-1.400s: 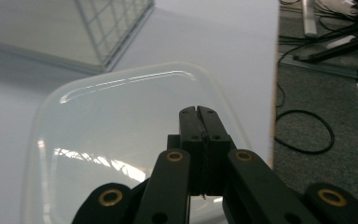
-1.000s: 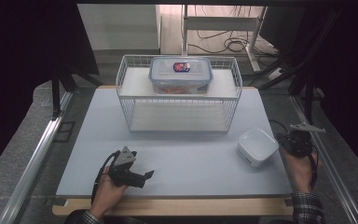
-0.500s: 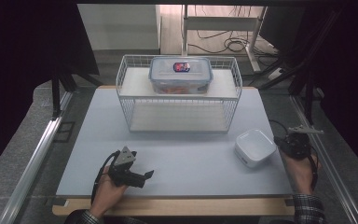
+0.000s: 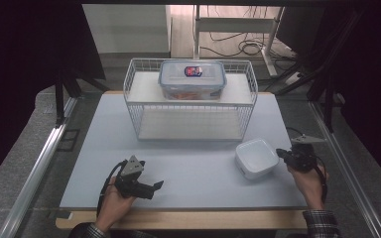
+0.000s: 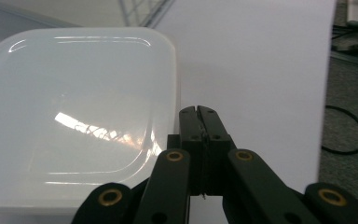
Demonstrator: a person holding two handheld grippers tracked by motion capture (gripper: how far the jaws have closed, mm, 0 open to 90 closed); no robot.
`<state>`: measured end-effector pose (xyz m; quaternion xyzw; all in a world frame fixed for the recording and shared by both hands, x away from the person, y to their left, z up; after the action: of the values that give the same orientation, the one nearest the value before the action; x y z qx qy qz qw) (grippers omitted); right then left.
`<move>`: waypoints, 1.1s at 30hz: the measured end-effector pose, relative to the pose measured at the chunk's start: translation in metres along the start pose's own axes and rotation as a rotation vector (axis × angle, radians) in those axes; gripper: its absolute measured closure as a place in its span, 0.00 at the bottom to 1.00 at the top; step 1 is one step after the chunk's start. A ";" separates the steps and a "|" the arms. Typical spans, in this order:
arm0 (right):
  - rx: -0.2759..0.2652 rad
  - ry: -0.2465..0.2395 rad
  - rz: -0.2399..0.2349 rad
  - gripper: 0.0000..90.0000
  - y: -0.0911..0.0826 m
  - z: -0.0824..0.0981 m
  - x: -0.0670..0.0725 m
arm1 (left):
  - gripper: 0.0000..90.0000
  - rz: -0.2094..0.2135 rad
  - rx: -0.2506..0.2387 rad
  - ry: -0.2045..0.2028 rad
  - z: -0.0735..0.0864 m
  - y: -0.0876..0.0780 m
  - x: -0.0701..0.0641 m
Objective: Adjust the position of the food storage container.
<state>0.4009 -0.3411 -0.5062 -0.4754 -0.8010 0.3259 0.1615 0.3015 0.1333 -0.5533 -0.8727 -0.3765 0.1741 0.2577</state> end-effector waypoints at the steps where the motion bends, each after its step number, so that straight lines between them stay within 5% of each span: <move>1: 0.000 -0.008 -0.007 1.00 0.001 -0.001 0.004 | 0.02 0.001 0.001 -0.001 0.000 0.000 0.000; 12: 0.012 -0.053 -0.091 0.99 0.008 -0.007 0.041 | 0.03 0.019 0.010 -0.019 0.000 0.001 -0.001; 23: 0.003 -0.133 -0.150 0.99 0.022 -0.019 0.091 | 0.04 0.019 0.025 -0.006 0.000 0.002 -0.002; 33: -0.013 -0.168 -0.223 1.00 0.032 -0.025 0.133 | 0.05 0.046 0.030 -0.036 0.000 0.001 -0.003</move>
<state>0.3703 -0.2057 -0.5162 -0.3555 -0.8617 0.3393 0.1259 0.3004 0.1301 -0.5536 -0.8738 -0.3581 0.2015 0.2599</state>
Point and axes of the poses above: each handheld gripper's, and its own axes: y roughly forward along the jaws, z roughly out of its underside, x roughly to its left, the point moved 5 cm from there along y, roughly forward along the jaws, and after that the axes turned 3 degrees about -y, right-handed, at the moved point
